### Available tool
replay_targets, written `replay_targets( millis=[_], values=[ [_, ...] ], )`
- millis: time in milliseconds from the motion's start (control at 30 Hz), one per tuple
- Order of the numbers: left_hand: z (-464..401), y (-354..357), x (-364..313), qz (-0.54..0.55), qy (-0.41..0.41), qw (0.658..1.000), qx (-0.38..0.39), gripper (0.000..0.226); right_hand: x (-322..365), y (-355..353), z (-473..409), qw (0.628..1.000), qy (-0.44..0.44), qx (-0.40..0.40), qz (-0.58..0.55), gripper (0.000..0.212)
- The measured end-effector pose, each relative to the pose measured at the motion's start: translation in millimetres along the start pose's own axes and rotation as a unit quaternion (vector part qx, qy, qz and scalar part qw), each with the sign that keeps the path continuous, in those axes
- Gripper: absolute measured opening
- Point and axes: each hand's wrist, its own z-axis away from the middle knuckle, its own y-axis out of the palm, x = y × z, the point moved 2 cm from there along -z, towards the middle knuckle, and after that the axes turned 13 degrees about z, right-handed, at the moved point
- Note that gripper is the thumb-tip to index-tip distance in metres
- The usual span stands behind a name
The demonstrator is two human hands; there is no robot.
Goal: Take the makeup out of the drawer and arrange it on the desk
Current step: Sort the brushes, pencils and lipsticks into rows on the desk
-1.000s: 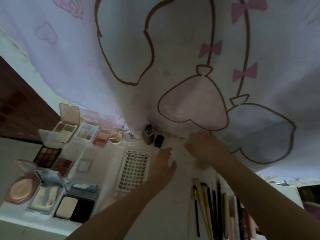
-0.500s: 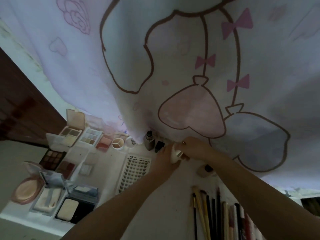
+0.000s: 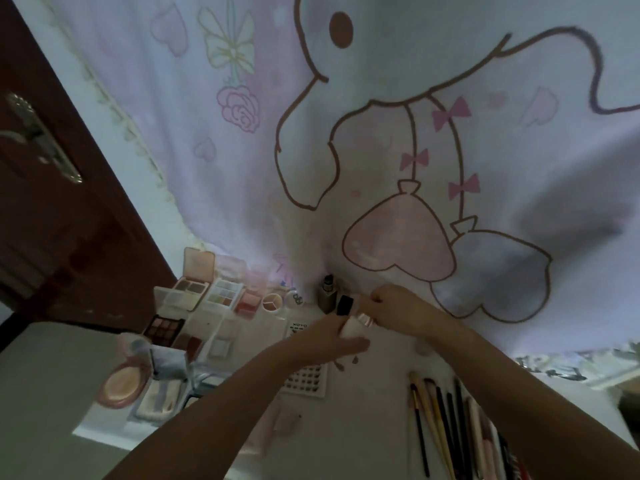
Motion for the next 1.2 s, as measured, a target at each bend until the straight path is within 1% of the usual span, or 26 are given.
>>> replay_targets(
  millis=[100, 133, 200, 233, 300, 367, 433, 467, 533, 567, 600, 667, 700, 733, 800, 833, 900, 933, 1000, 1067, 1133, 1200],
  values=[
    [22, -8, -5, 0.112, -0.023, 0.99, 0.08, 0.022, 15, -1, 12, 0.998, -0.063, 0.007, 0.02, 0.039],
    [29, -12, -6, 0.15, -0.034, 0.982, 0.111, 0.024, 19, -4, 17, 0.996, -0.082, 0.011, 0.015, 0.037],
    [43, -19, -10, 0.234, -0.059, 0.954, 0.177, 0.03, 23, -12, 29, 0.992, -0.122, 0.03, -0.002, 0.026],
    [49, -22, -11, 0.263, -0.067, 0.94, 0.206, 0.034, 23, -15, 34, 0.989, -0.139, 0.046, -0.007, 0.023],
    [58, -27, -12, 0.275, -0.075, 0.927, 0.243, 0.039, 22, -19, 44, 0.984, -0.149, 0.094, -0.032, 0.027],
    [64, -27, -13, 0.263, -0.076, 0.929, 0.247, 0.039, 22, -21, 50, 0.977, -0.134, 0.129, -0.106, 0.03],
    [66, -26, -14, 0.247, -0.069, 0.941, 0.221, 0.036, 25, -21, 53, 0.968, -0.093, 0.136, -0.19, 0.027],
    [66, -26, -15, 0.234, -0.064, 0.948, 0.205, 0.033, 27, -21, 52, 0.969, -0.06, 0.143, -0.195, 0.029],
    [66, -26, -16, 0.188, -0.058, 0.964, 0.181, 0.029, 30, -15, 51, 0.974, 0.016, 0.19, -0.124, 0.055],
    [66, -26, -17, 0.158, -0.06, 0.97, 0.177, 0.027, 31, -11, 50, 0.972, 0.033, 0.216, -0.082, 0.063],
    [66, -26, -17, 0.133, -0.064, 0.973, 0.177, 0.026, 31, -8, 49, 0.973, 0.024, 0.226, -0.046, 0.06],
    [66, -26, -15, 0.111, -0.073, 0.971, 0.196, 0.024, 29, -6, 46, 0.979, -0.04, 0.2, 0.009, 0.034],
    [66, -26, -14, 0.116, -0.078, 0.968, 0.21, 0.026, 28, -7, 45, 0.98, -0.071, 0.188, 0.008, 0.021],
    [65, -27, -12, 0.131, -0.085, 0.963, 0.221, 0.028, 27, -8, 46, 0.979, -0.092, 0.18, -0.01, 0.015],
    [63, -27, -7, 0.174, -0.107, 0.952, 0.229, 0.033, 24, -8, 46, 0.98, -0.117, 0.16, -0.035, 0.018],
    [61, -27, -3, 0.195, -0.12, 0.947, 0.227, 0.035, 23, -7, 46, 0.981, -0.128, 0.143, -0.019, 0.02],
    [56, -28, 10, 0.239, -0.149, 0.939, 0.199, 0.04, 18, -1, 44, 0.983, -0.147, 0.107, 0.024, 0.022],
    [54, -29, 19, 0.272, -0.164, 0.933, 0.167, 0.041, 13, 1, 43, 0.984, -0.149, 0.091, 0.023, 0.022],
    [49, -33, 36, 0.349, -0.18, 0.916, 0.084, 0.04, -2, 4, 41, 0.99, -0.126, 0.051, -0.018, 0.022],
    [39, -35, 48, 0.382, -0.159, 0.91, 0.016, 0.033, -22, 7, 36, 0.994, -0.065, 0.007, -0.083, 0.025],
    [25, -33, 54, 0.325, -0.12, 0.937, -0.032, 0.025, -41, 15, 30, 0.986, 0.014, -0.013, -0.167, 0.031],
    [8, -27, 53, 0.239, -0.07, 0.965, -0.077, 0.02, -58, 30, 19, 0.959, 0.096, -0.027, -0.265, 0.032]
  ],
)
